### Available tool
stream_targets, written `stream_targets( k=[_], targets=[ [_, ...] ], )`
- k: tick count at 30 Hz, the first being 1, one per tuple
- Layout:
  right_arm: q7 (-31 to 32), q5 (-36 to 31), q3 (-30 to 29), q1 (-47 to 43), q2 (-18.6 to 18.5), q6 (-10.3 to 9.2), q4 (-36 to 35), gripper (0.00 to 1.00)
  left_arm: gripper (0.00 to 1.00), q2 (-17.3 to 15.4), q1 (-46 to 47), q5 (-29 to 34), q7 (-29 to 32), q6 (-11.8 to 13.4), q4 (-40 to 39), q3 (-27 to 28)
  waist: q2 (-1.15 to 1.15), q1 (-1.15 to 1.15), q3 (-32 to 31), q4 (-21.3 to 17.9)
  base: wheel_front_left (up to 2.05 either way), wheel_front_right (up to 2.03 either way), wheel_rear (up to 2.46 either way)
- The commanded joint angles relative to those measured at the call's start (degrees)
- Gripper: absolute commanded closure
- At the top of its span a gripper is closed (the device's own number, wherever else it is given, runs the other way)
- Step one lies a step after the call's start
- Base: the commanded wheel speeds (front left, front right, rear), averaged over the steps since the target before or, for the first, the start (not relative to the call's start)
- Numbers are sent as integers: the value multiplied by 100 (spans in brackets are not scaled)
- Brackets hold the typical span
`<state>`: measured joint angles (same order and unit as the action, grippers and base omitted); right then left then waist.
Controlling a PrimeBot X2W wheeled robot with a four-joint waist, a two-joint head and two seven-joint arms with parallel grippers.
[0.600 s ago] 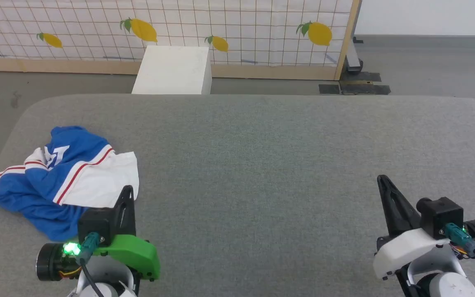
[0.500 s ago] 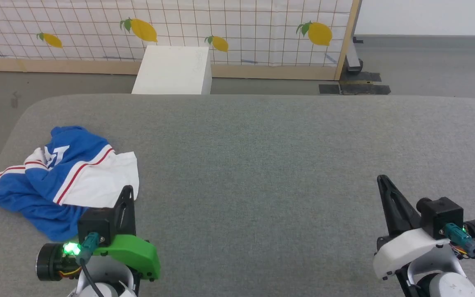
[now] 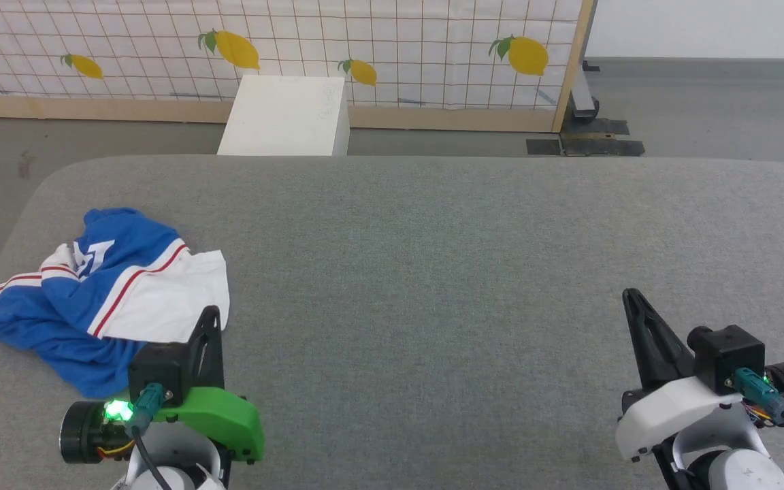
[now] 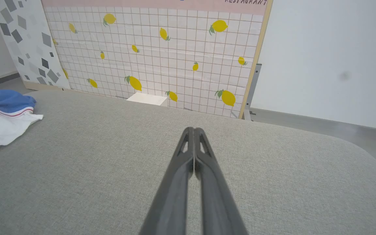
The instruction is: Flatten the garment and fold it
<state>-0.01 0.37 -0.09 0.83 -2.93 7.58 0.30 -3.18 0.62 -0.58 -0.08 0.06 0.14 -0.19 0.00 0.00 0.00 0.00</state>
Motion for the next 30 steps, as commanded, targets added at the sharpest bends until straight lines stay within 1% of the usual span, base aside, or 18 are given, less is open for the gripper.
stream_targets(
  k=[1, 30],
  targets=[
    [1, -37, 9, -83, 5, -9, -30, 100, 100, 30, -62, 58, 8, -6, -14, 19, 0, 0, 0, 0, 0, 0, 0],
    [1, -37, 9, -83, 5, -9, -30, 100, 100, 30, -62, 58, 8, -6, -14, 19, 0, 0, 0, 0, 0, 0, 0]
  ],
)
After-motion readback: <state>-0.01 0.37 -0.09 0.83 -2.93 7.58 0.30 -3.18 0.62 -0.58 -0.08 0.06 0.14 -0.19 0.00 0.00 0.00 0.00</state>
